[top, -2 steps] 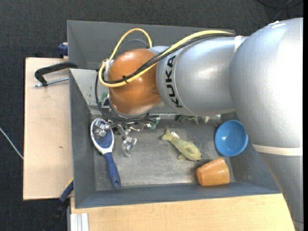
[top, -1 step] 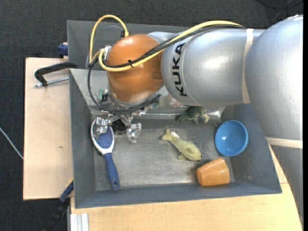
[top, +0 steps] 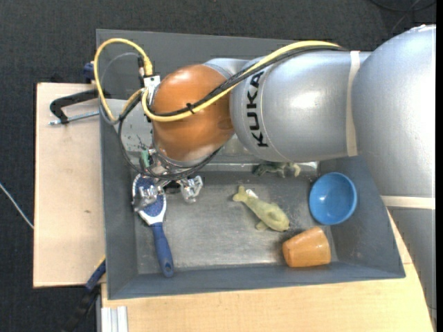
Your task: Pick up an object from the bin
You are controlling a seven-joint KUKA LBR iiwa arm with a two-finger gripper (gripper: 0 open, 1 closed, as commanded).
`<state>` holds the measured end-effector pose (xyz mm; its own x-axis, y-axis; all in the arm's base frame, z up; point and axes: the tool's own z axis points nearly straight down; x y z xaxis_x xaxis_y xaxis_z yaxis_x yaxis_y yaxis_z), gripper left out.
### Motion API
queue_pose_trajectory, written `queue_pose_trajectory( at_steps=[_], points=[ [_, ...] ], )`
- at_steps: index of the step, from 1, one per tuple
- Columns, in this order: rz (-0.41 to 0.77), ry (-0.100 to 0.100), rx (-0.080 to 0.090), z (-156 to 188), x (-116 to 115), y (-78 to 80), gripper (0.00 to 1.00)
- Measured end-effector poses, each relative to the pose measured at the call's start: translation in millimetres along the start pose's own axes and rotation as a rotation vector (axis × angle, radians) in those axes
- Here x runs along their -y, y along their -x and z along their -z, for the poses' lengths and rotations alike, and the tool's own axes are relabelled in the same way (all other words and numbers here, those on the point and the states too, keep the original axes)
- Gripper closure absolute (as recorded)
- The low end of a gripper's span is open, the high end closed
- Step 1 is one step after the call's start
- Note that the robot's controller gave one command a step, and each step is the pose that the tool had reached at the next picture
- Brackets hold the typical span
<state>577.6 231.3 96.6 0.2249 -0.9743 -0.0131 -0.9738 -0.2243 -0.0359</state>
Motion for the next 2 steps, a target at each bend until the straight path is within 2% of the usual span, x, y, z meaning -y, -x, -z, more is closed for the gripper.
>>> queue_pose_trajectory(
  at_steps=[1,2],
  points=[
    [0.031,0.027,-0.008,17,18,0.5,0.0],
    [0.284,0.027,-0.002,-2,19,1.1,0.0]
  ],
)
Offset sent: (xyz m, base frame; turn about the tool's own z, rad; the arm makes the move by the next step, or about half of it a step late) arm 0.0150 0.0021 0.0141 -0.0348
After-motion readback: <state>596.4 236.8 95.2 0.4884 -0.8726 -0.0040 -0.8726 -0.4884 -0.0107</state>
